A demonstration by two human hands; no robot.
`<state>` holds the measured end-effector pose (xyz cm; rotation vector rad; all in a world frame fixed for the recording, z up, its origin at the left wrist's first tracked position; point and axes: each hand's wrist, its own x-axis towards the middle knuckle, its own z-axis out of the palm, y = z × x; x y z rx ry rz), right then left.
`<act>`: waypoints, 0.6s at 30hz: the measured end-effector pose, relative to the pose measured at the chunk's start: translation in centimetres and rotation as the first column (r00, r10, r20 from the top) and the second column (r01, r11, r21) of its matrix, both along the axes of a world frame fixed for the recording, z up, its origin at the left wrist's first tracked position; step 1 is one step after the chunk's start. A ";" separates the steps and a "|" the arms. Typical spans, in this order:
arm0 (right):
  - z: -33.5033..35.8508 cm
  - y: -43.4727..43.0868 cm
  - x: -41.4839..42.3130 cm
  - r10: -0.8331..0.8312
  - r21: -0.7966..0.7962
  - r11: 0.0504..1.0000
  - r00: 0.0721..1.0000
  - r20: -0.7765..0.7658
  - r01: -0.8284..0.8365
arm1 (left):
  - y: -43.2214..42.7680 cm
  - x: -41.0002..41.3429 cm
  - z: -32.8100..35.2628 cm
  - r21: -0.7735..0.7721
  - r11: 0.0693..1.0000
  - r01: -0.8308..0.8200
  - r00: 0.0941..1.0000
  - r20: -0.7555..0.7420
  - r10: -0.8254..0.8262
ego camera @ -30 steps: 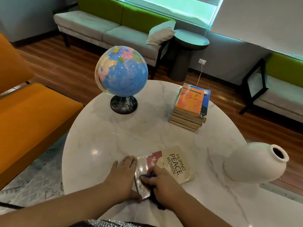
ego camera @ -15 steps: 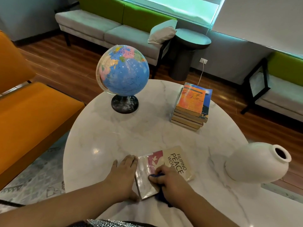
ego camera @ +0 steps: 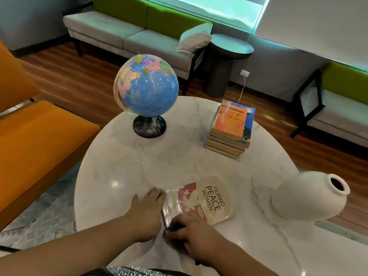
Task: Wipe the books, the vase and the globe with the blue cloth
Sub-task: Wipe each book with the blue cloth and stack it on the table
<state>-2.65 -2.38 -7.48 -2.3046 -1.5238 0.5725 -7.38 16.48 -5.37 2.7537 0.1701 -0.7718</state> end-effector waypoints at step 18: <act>-1.1 -2.0 2.8 -0.310 0.171 0.946 0.926 0.217 0.277 | -0.5 -0.3 -0.4 -0.022 0.999 -0.046 0.995 0.086 0.048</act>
